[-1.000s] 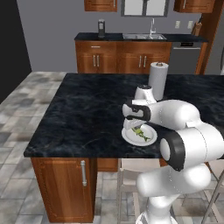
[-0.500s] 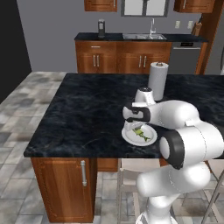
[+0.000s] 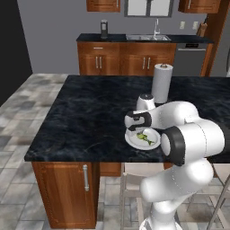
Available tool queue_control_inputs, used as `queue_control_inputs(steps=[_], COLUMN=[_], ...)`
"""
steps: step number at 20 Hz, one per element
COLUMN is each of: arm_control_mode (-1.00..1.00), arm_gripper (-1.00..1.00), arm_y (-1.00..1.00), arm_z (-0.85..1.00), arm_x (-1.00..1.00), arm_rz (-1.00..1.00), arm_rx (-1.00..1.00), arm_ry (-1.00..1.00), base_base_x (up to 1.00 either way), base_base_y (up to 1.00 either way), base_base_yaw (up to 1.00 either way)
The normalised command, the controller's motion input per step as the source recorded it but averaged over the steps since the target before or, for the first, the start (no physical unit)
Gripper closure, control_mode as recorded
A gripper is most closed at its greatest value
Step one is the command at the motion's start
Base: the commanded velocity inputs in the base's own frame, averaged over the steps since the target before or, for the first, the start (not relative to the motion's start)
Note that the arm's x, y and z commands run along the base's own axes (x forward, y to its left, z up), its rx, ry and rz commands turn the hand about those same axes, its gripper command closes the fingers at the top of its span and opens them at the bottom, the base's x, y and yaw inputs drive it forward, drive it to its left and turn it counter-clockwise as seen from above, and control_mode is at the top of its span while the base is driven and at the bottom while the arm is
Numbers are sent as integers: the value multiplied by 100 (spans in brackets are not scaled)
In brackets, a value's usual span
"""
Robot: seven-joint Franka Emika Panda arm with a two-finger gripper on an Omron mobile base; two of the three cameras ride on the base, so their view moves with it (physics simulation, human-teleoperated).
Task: Take the lemon wedge from the fridge and place it on the plate with fish on the dining counter.
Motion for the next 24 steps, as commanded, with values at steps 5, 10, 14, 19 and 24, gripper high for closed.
queue_control_inputs(steps=[5,10,14,19,24], arm_control_mode=[-100,-100,-100,-100,-100], arm_gripper=[100,100,-100,-100,-100], arm_y=[0,0,0,0,11], arm_z=[-12,-12,-5,23,83], arm_x=[21,20,9,0,-49], arm_rz=[0,0,0,-3,-10], arm_rx=[-1,0,0,1,2], arm_ry=[-2,-1,0,0,0], base_base_x=[0,0,0,0,0], base_base_y=[0,0,0,0,0], base_base_yaw=[0,0,0,0,0])
